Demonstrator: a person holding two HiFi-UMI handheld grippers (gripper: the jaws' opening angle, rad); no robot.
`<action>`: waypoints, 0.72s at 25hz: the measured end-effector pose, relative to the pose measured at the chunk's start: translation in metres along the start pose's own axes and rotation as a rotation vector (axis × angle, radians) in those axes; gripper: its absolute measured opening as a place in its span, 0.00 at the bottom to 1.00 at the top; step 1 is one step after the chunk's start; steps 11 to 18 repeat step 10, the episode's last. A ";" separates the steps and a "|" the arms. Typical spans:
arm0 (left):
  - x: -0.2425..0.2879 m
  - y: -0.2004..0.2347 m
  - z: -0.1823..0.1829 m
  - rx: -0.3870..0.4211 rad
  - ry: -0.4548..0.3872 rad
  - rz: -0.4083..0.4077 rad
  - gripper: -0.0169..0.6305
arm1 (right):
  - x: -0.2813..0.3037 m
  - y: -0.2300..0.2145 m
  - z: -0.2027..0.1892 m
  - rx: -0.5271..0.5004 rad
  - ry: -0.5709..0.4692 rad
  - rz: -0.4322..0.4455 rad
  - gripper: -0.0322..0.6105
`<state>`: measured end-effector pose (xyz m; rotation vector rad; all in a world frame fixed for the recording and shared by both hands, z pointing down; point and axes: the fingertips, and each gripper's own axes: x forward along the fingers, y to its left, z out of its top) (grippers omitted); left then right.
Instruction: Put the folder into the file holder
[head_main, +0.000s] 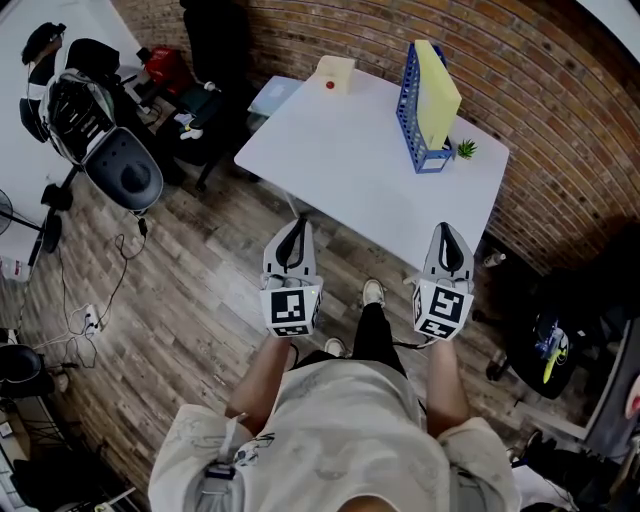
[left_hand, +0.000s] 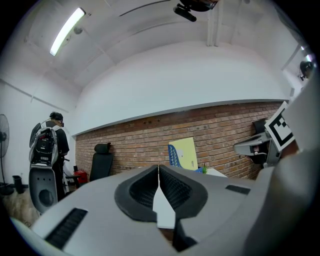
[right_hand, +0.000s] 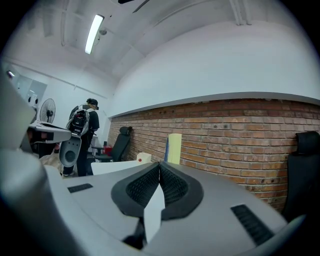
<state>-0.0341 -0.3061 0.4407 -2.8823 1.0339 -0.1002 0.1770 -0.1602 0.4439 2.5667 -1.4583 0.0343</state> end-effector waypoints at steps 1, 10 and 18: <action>-0.001 0.000 -0.001 0.000 0.002 0.001 0.06 | 0.000 0.000 -0.001 -0.003 0.000 0.000 0.08; 0.000 -0.002 0.000 -0.002 -0.005 -0.006 0.06 | 0.000 0.001 -0.003 0.004 0.001 0.004 0.08; 0.000 -0.002 0.000 -0.002 -0.005 -0.006 0.06 | 0.000 0.001 -0.003 0.004 0.001 0.004 0.08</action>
